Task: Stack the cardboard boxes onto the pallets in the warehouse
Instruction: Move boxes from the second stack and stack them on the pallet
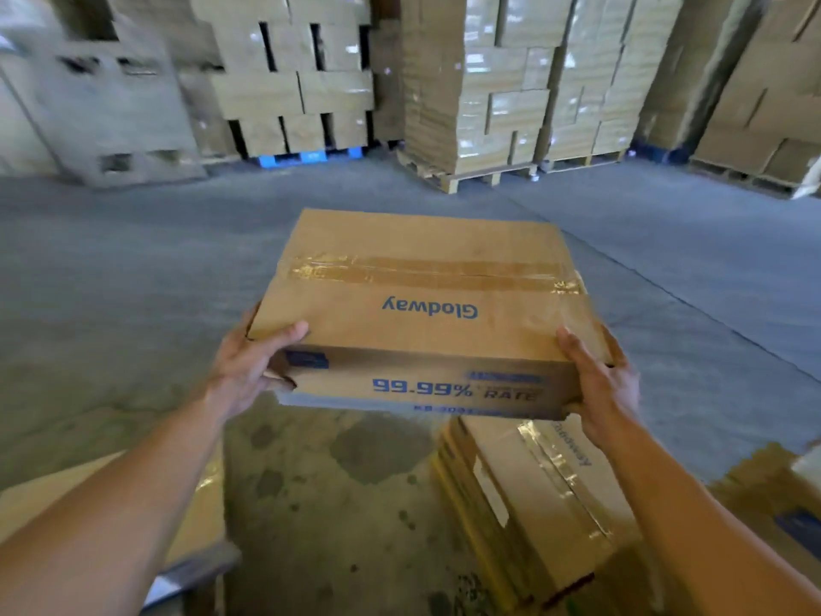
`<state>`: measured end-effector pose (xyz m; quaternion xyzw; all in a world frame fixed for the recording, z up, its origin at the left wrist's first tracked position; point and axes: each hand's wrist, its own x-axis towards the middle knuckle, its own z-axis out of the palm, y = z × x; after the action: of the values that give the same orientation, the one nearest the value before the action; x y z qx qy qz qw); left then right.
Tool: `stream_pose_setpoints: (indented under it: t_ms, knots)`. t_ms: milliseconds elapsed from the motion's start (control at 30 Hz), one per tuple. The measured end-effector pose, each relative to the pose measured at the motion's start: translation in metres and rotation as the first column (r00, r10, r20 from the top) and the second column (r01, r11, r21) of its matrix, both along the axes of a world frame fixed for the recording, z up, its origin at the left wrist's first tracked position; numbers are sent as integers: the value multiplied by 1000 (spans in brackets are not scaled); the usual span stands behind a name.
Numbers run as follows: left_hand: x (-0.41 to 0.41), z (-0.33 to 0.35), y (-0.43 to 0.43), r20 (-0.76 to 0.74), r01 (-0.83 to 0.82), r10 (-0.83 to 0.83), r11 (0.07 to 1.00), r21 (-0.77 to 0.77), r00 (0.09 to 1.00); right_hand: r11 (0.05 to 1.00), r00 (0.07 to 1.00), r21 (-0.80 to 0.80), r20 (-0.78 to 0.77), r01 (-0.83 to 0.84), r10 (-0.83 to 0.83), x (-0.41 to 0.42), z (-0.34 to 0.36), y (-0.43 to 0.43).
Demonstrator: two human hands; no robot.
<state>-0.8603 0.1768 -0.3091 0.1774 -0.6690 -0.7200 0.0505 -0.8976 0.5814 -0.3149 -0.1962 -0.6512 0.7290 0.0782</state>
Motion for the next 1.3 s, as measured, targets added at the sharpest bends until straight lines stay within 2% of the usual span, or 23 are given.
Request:
stream_pose_setpoints:
  t_ms: [233,333,500,667,767,900,1133,1300]
  knots:
    - [160,32,-48,-49,-228,227,974,-1,973,986,982,-25,-93,-167,164,91,24,-62]
    - [241,30,-73,-57,-312,313,950,28,948,970,960,16,-143,-243,243,150,24,-91]
    - [399,25,-108,-83,-399,399,917,18,913,928,915,-2,-170,-372,366,273,10,-143]
    - [549,16,-133,20,-504,503,863,30,864,888,883,-17,-116,-459,454,392,-9,-193]
    - [610,10,-149,71,-540,538,841,22,840,878,877,-18,-70,-478,476,429,-14,-219]
    - [655,3,-171,76,-553,548,831,62,833,854,853,44,-48,-518,520,455,-15,-250]
    - [679,-19,-218,117,-618,609,783,69,784,805,810,116,4,-582,586,449,-37,-319]
    - [700,-60,-259,116,-644,637,763,43,762,788,790,61,71,-613,609,460,-68,-371]
